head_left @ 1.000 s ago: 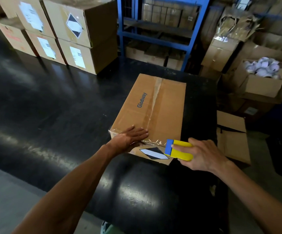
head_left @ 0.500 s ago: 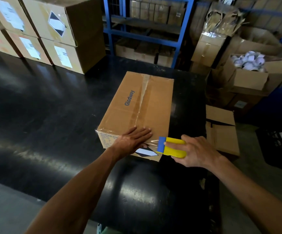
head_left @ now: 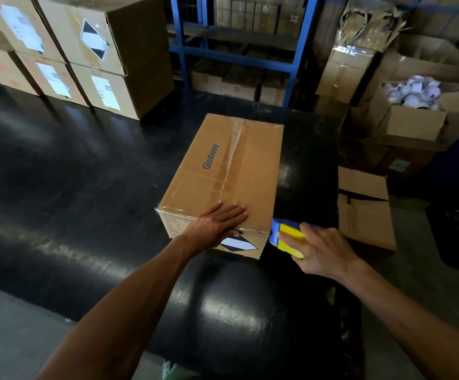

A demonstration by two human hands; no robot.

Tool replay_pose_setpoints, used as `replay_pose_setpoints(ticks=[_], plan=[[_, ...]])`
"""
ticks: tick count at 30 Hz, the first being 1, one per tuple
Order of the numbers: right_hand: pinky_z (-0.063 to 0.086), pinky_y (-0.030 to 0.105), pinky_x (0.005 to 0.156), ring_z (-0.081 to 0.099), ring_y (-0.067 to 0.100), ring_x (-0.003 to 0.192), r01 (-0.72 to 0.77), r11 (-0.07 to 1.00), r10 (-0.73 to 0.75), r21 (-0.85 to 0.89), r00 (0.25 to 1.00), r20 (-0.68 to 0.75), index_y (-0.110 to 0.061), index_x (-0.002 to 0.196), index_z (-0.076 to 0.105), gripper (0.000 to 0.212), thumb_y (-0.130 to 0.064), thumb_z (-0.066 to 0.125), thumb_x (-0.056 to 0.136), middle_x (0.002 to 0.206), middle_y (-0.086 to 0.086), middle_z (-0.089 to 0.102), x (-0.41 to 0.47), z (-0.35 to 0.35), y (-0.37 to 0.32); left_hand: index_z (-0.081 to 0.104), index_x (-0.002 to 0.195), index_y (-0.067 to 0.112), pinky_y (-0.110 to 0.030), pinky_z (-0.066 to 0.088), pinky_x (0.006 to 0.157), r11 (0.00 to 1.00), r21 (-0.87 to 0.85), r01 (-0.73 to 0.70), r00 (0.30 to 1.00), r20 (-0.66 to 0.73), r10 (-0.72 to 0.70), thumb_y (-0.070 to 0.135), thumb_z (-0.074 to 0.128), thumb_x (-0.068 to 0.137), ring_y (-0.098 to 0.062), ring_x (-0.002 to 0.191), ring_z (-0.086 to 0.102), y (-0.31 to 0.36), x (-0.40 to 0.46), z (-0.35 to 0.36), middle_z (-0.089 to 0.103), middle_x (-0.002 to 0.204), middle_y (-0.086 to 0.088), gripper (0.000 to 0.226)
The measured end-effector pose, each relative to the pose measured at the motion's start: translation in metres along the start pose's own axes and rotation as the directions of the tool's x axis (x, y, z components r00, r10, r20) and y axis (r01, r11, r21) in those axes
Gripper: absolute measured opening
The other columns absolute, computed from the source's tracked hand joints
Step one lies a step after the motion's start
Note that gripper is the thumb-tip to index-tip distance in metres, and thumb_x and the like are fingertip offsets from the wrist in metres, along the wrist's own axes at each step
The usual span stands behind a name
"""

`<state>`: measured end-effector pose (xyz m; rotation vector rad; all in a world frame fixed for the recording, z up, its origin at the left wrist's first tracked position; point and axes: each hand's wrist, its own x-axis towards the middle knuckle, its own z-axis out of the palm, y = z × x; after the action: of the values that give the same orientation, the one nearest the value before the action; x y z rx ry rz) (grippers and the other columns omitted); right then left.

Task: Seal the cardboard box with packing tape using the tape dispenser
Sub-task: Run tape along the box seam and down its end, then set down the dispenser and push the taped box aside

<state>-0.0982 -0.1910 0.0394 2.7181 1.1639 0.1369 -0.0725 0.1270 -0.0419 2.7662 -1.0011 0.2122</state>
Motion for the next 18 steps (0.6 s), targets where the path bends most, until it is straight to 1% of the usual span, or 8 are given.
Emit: replay_pose_setpoints(ticks=[3, 5, 8, 10, 12, 14, 16, 18], plan=[[0.043, 0.030, 0.041, 0.057, 0.031, 0.049, -0.005, 0.997, 0.006, -0.076, 1.000, 0.011, -0.023, 0.118, 0.066, 0.065, -0.042, 0.083, 0.058, 0.085, 0.019, 0.060, 0.006, -0.002, -0.004, 0.037, 0.149, 0.019, -0.051, 0.028, 0.117, 1.000, -0.018, 0.001, 1.000, -0.024, -0.002, 0.051, 0.024, 0.104, -0.022, 0.143, 0.036, 0.003, 0.002, -0.003, 0.039, 0.155, -0.002, 0.057], [0.045, 0.033, 0.049, 0.061, 0.031, 0.057, -0.058, 0.993, 0.067, -0.105, 0.994, 0.082, -0.027, 0.123, 0.062, 0.063, -0.044, 0.077, 0.065, 0.092, 0.017, 0.061, 0.007, -0.004, -0.011, 0.042, 0.148, 0.018, -0.052, 0.027, 0.117, 1.000, -0.021, 0.022, 0.996, -0.089, -0.023, 0.050, 0.028, 0.104, -0.022, 0.142, 0.039, 0.008, 0.000, -0.002, 0.042, 0.154, -0.003, 0.056], [0.044, 0.036, 0.070, 0.064, 0.033, 0.086, -0.253, 0.967, 0.255, -0.036, 0.950, 0.180, -0.039, 0.139, 0.043, 0.061, -0.049, 0.057, 0.080, 0.110, 0.011, 0.058, 0.005, 0.001, -0.018, 0.050, 0.144, 0.016, -0.060, 0.025, 0.116, 0.992, -0.015, 0.125, 0.980, -0.154, -0.126, 0.052, 0.042, 0.096, -0.024, 0.140, 0.044, 0.029, 0.003, 0.004, 0.047, 0.151, -0.004, 0.060], [0.046, 0.035, 0.074, 0.064, 0.032, 0.093, -0.423, 0.901, 0.397, 0.092, 0.892, 0.214, -0.046, 0.137, 0.044, 0.061, -0.053, 0.056, 0.078, 0.109, 0.008, 0.060, 0.000, 0.007, -0.017, 0.051, 0.143, 0.019, -0.068, 0.021, 0.113, 0.961, -0.023, 0.275, 0.954, -0.114, -0.276, 0.065, 0.037, 0.090, -0.030, 0.140, 0.042, 0.056, 0.015, 0.000, 0.047, 0.151, -0.009, 0.071], [0.049, 0.033, 0.074, 0.065, 0.028, 0.091, -0.601, 0.746, 0.524, 0.287, 0.796, 0.304, -0.051, 0.131, 0.051, 0.059, -0.056, 0.061, 0.074, 0.104, 0.005, 0.066, -0.002, 0.012, -0.014, 0.031, 0.153, 0.029, -0.069, 0.003, 0.115, 0.890, -0.038, 0.455, 0.890, 0.037, -0.454, 0.077, 0.022, 0.086, -0.035, 0.149, 0.019, 0.083, 0.034, -0.005, 0.026, 0.161, -0.014, 0.083], [0.048, 0.027, 0.065, 0.066, 0.018, 0.077, -0.709, 0.511, 0.586, 0.486, 0.701, 0.407, -0.049, 0.123, 0.059, 0.054, -0.055, 0.066, 0.070, 0.090, -0.001, 0.071, -0.006, 0.023, -0.011, 0.006, 0.158, 0.032, -0.069, -0.010, 0.112, 0.799, -0.021, 0.601, 0.792, 0.150, -0.592, 0.077, 0.013, 0.088, -0.038, 0.151, -0.006, 0.100, 0.050, -0.005, -0.003, 0.165, -0.018, 0.083], [0.047, 0.022, 0.064, 0.065, 0.009, 0.072, -0.754, 0.265, 0.604, 0.601, 0.615, 0.506, -0.044, 0.117, 0.065, 0.050, -0.051, 0.071, 0.067, 0.084, -0.007, 0.072, -0.008, 0.036, -0.011, -0.004, 0.157, 0.030, -0.073, -0.010, 0.109, 0.758, 0.026, 0.652, 0.739, 0.201, -0.643, 0.072, 0.014, 0.093, -0.040, 0.149, -0.017, 0.107, 0.061, -0.006, -0.016, 0.163, -0.020, 0.078], [0.050, 0.025, 0.075, 0.067, 0.011, 0.082, -0.760, 0.050, 0.601, 0.648, 0.542, 0.588, -0.043, 0.112, 0.069, 0.050, -0.052, 0.072, 0.063, 0.089, -0.007, 0.074, -0.011, 0.052, -0.014, -0.008, 0.156, 0.030, -0.074, -0.008, 0.108, 0.750, 0.074, 0.657, 0.721, 0.231, -0.654, 0.069, 0.014, 0.095, -0.041, 0.148, -0.019, 0.108, 0.065, -0.007, -0.019, 0.162, -0.020, 0.076]])
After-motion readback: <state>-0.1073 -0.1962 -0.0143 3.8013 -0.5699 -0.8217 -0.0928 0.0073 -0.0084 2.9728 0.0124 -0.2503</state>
